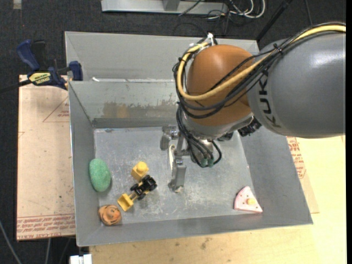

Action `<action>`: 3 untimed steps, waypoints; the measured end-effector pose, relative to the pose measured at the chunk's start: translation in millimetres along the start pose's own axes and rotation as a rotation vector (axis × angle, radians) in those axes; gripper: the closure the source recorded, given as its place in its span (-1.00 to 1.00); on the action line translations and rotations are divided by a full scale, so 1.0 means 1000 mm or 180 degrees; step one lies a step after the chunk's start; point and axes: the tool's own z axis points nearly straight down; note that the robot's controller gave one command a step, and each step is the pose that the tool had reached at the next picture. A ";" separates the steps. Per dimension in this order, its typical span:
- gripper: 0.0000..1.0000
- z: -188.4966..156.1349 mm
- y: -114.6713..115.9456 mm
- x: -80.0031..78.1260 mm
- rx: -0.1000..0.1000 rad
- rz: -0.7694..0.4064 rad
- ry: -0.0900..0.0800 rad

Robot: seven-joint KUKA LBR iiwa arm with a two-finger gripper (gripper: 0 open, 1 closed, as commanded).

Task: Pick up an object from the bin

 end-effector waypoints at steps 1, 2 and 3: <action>-1.00 -0.005 -0.001 -0.001 -0.0004 0.0010 -0.0024; -1.00 0.036 0.033 0.004 -0.0003 -0.0127 -0.0054; -1.00 0.098 0.028 0.005 -0.0008 -0.0823 -0.0040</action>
Offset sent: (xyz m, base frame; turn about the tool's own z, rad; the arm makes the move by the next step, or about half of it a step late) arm -0.0160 0.0693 -0.0820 -0.0874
